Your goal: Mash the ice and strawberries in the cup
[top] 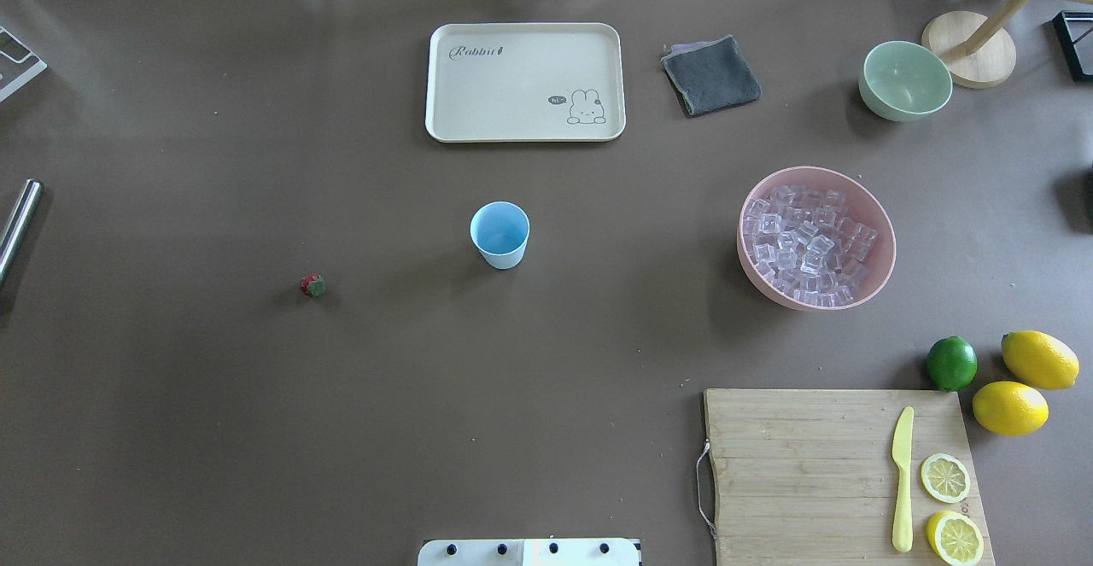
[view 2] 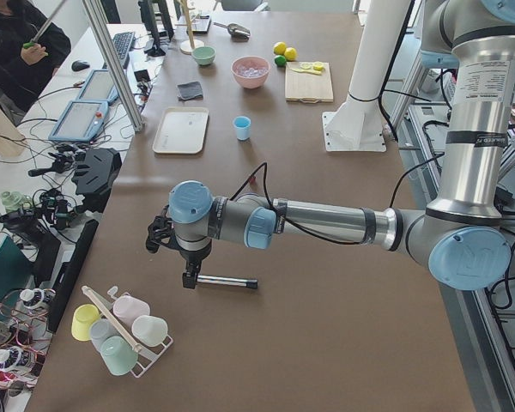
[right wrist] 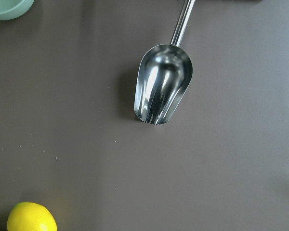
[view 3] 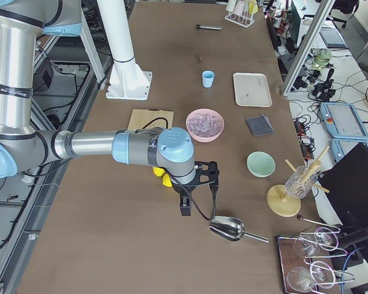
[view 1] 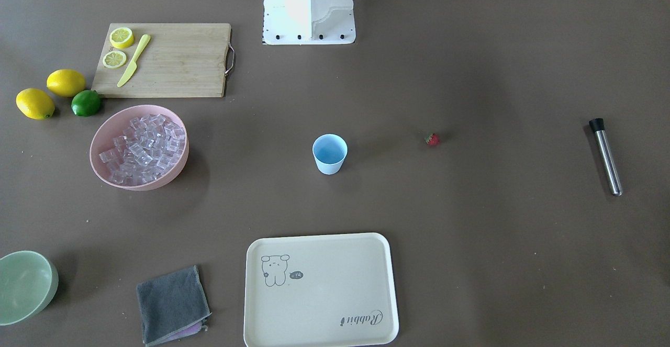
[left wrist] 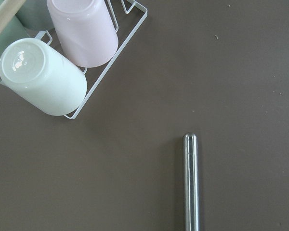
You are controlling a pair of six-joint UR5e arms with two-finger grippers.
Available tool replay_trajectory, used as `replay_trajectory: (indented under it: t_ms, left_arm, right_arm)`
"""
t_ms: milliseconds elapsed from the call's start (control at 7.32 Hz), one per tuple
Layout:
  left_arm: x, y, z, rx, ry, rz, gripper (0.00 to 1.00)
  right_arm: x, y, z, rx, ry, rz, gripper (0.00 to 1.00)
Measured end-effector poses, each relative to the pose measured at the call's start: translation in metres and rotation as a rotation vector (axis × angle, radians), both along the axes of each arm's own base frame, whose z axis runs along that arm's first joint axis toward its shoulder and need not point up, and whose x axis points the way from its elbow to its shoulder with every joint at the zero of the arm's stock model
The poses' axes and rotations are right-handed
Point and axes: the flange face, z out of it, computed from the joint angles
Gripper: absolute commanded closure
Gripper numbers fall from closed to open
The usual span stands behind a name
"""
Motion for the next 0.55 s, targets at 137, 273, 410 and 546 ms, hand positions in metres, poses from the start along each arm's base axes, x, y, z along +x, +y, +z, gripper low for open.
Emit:
replay_trajectory:
  t_ms: [137, 273, 410, 546]
  left_arm:
    - [0.0, -0.001, -0.001, 0.016, -0.003, -0.002, 0.02]
    - [0.0, -0.001, 0.002, 0.021, -0.008, -0.005, 0.02]
    - [0.0, -0.001, 0.005, 0.018, -0.01, -0.009, 0.02]
    - [0.0, 0.001, 0.007, 0.014, -0.011, -0.012, 0.02]
  right_arm:
    - [0.0, -0.002, -0.003, 0.004, 0.002, -0.001, 0.0]
    - [-0.002, -0.007, -0.006, 0.008, 0.002, -0.005, 0.0]
    - [-0.005, -0.013, -0.01, 0.004, 0.0, -0.015, 0.0]
    - [-0.012, -0.024, -0.019, -0.005, -0.005, -0.033, 0.0]
